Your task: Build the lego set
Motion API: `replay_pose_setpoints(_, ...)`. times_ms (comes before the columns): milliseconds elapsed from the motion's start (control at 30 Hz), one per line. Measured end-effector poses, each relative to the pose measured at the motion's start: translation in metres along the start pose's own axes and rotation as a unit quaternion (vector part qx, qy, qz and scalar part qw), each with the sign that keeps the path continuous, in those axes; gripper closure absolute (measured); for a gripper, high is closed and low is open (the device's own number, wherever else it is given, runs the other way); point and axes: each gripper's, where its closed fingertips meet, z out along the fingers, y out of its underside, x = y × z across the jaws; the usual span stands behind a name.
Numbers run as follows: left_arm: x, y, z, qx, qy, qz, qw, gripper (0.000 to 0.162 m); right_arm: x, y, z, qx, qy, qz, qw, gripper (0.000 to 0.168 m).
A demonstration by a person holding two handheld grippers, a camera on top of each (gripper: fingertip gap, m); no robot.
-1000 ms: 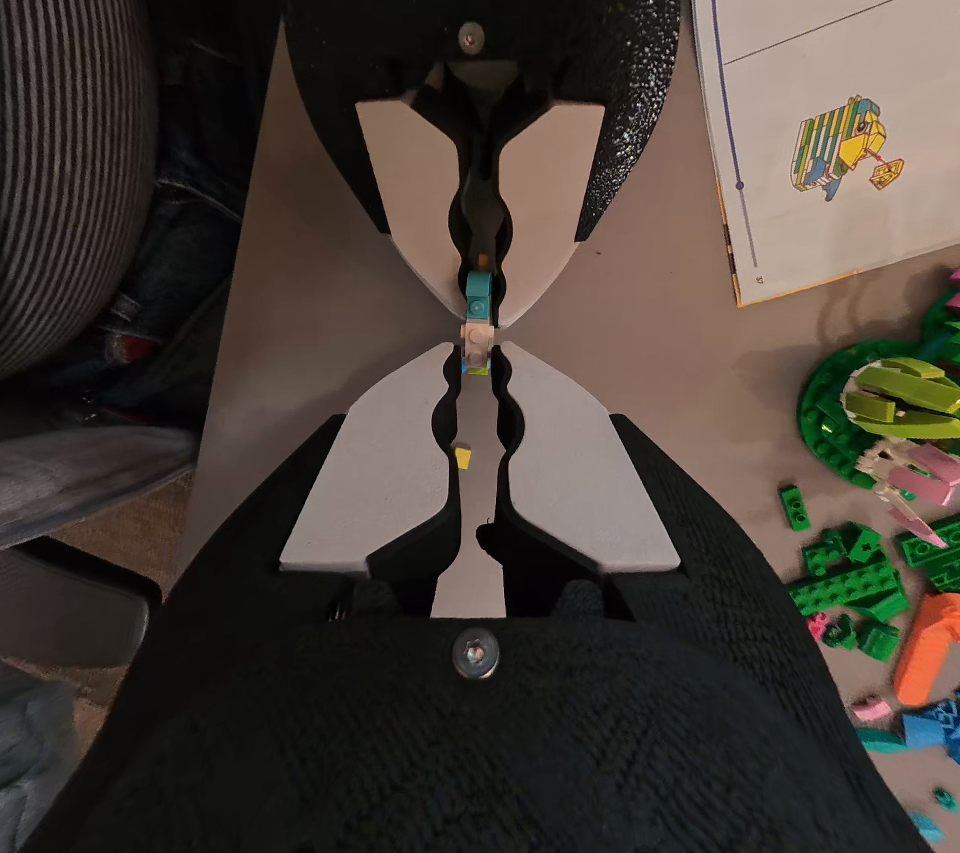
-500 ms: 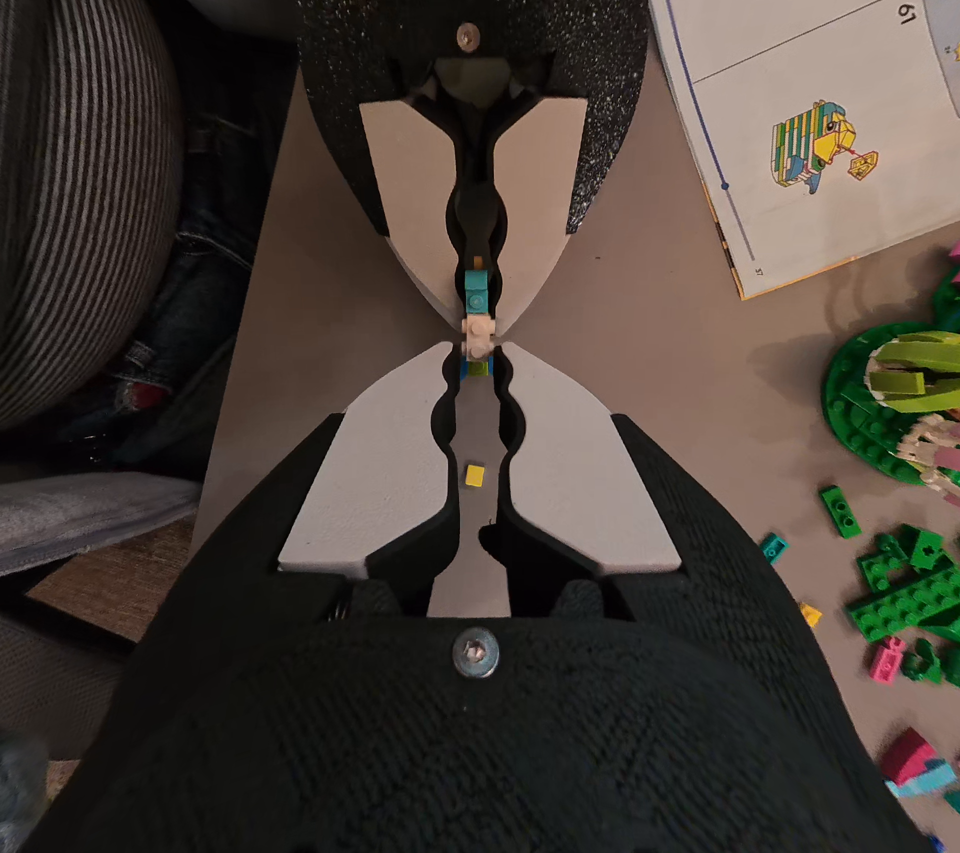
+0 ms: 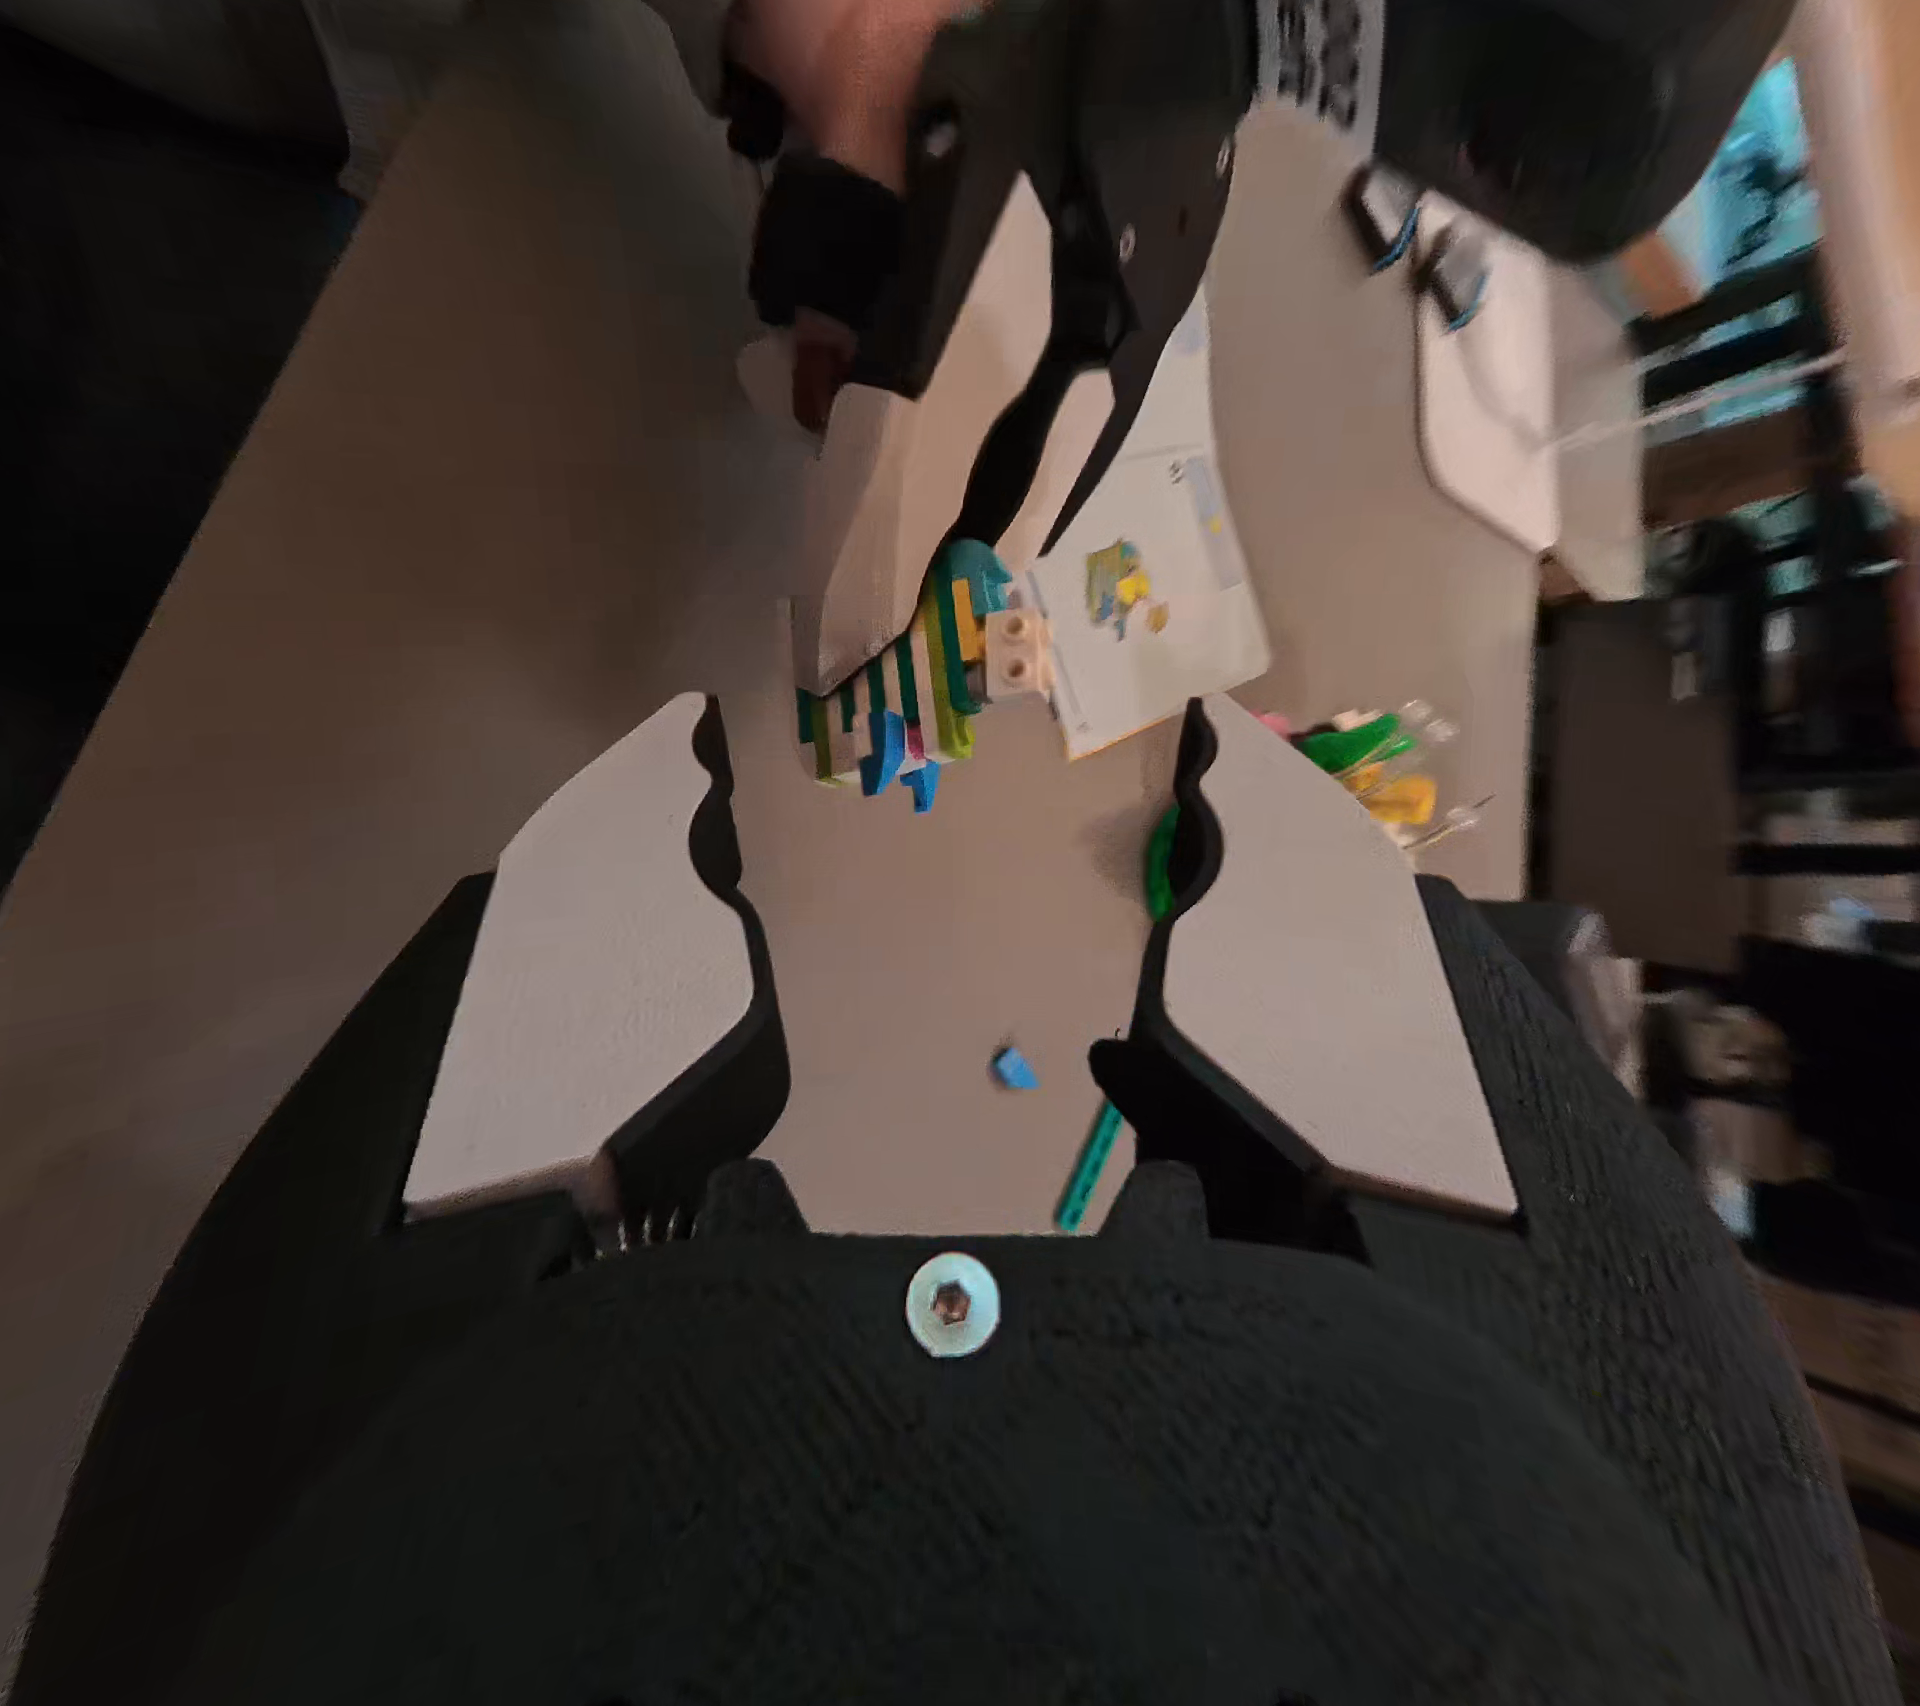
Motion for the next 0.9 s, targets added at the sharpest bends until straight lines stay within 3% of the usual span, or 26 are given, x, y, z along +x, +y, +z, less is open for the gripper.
replay_pose_setpoints(100, 0.012, 0.001, -0.002, -0.011, 0.056, -0.039, 0.998, 0.154, 0.002, -0.008, 0.0, 0.0, 0.04, -0.055, 0.998, 0.092)
replay_pose_setpoints(267, 0.012, 0.006, 0.0, -0.03, 0.062, -0.059, 0.996, 0.154, -0.006, -0.012, 0.005, -0.014, 0.037, -0.092, 0.995, 0.094)
replay_pose_setpoints(533, 0.016, 0.0, -0.002, -0.014, 0.09, -0.08, 0.993, 0.154, -0.013, -0.001, 0.012, -0.065, 0.022, -0.086, 0.994, 0.087)
replay_pose_setpoints(733, 0.021, 0.001, 0.002, -0.029, 0.103, -0.084, 0.991, 0.154, -0.014, -0.001, 0.017, -0.072, 0.033, -0.125, 0.989, 0.106)
replay_pose_setpoints(900, 0.023, 0.006, 0.005, -0.057, 0.099, -0.074, 0.991, 0.154, -0.02, 0.0, 0.017, -0.067, 0.005, -0.117, 0.991, 0.107)
